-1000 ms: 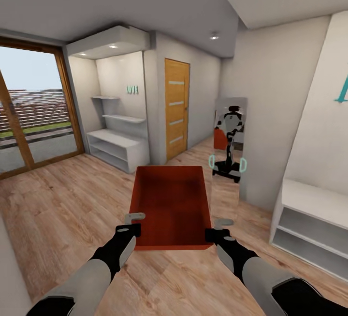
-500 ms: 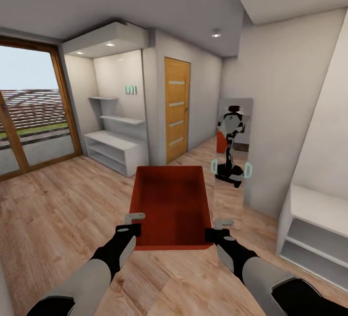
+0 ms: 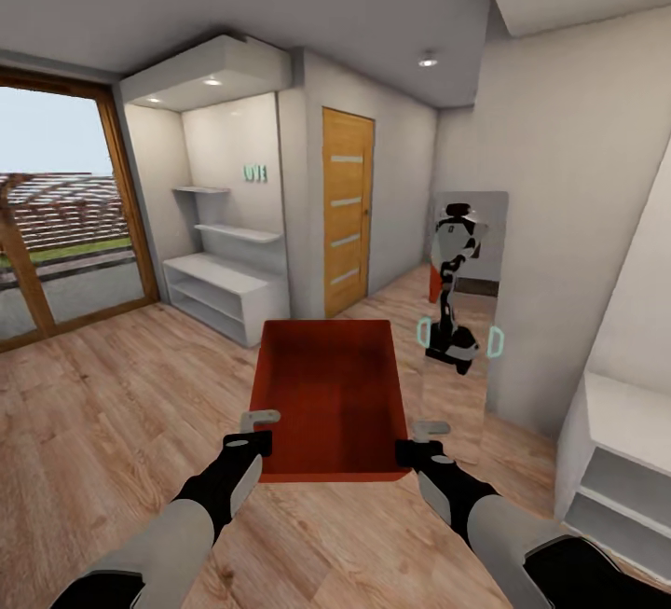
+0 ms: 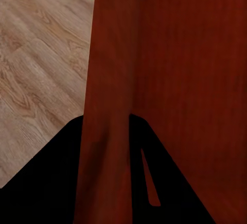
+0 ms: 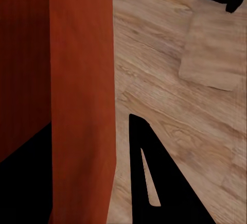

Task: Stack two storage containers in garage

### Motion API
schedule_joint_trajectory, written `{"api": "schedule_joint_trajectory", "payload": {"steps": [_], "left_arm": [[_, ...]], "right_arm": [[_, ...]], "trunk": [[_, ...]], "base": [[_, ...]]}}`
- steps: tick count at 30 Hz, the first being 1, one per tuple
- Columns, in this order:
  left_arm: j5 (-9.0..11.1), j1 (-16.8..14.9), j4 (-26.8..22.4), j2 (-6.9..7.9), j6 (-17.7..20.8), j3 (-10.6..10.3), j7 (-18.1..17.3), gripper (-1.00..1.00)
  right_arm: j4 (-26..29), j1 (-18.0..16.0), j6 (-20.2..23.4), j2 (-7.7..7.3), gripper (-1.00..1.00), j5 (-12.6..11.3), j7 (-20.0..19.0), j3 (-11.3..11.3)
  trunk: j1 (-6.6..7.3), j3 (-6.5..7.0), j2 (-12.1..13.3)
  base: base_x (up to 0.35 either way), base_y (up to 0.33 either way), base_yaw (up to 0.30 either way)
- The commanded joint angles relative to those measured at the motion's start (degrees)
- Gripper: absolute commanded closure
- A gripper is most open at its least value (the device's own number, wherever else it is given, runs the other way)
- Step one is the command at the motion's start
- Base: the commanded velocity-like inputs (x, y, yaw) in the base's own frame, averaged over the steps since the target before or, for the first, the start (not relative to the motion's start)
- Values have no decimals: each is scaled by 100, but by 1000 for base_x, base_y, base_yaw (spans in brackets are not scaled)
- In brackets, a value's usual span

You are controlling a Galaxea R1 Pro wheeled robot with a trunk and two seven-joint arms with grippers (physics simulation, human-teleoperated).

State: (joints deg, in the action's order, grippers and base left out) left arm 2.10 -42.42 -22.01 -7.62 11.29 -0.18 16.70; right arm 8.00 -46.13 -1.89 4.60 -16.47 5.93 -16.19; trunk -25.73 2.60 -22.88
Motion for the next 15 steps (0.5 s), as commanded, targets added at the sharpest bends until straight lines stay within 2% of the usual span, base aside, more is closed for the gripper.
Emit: {"api": "schedule_joint_trajectory", "payload": {"steps": [1,11,15], "left_arm": [[-96,-3,-21,41,49,159,113,100],[-96,-3,-15,40,49,159,113,100],[-96,-3,-16,38,49,159,114,100]], "right_arm": [[0,-1,-25,-18,100,-16,39,160],[0,-1,-24,-21,100,-14,47,160],[-2,-1,-37,-22,100,-20,41,160]], "trunk": [[-5,-2,-4],[-5,-2,-4],[-5,-2,-4]], "base": [[324,0,217],[324,0,261],[324,0,108]]}}
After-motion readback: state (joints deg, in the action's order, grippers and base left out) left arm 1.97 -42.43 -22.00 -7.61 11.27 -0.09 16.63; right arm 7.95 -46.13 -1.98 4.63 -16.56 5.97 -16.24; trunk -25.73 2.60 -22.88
